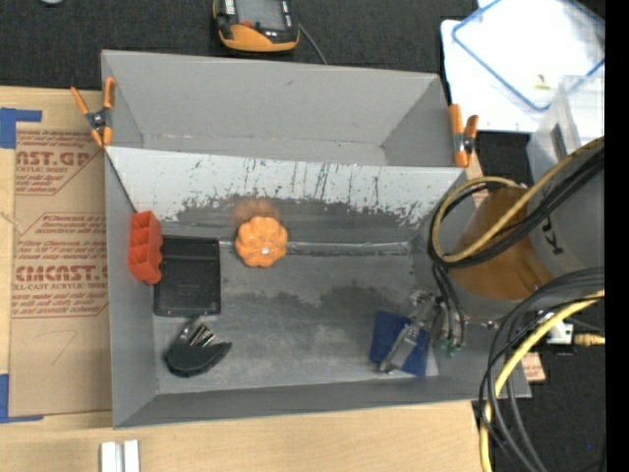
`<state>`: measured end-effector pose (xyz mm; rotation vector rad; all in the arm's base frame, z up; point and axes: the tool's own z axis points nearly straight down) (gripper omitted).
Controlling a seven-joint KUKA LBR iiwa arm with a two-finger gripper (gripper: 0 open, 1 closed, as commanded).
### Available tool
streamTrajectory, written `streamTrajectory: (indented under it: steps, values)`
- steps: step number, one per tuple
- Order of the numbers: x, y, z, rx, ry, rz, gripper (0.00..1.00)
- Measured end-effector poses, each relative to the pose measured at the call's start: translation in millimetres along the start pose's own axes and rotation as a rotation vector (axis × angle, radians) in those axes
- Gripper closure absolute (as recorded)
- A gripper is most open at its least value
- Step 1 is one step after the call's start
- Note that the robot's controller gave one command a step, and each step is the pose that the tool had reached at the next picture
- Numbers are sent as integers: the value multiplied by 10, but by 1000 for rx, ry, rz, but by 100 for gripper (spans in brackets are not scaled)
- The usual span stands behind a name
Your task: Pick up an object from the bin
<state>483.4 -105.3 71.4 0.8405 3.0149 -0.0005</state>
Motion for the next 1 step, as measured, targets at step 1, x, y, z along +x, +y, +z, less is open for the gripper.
streamTrajectory:
  steps: [1]
  values:
    - [-1, 0, -1, 0, 0, 0, 100]
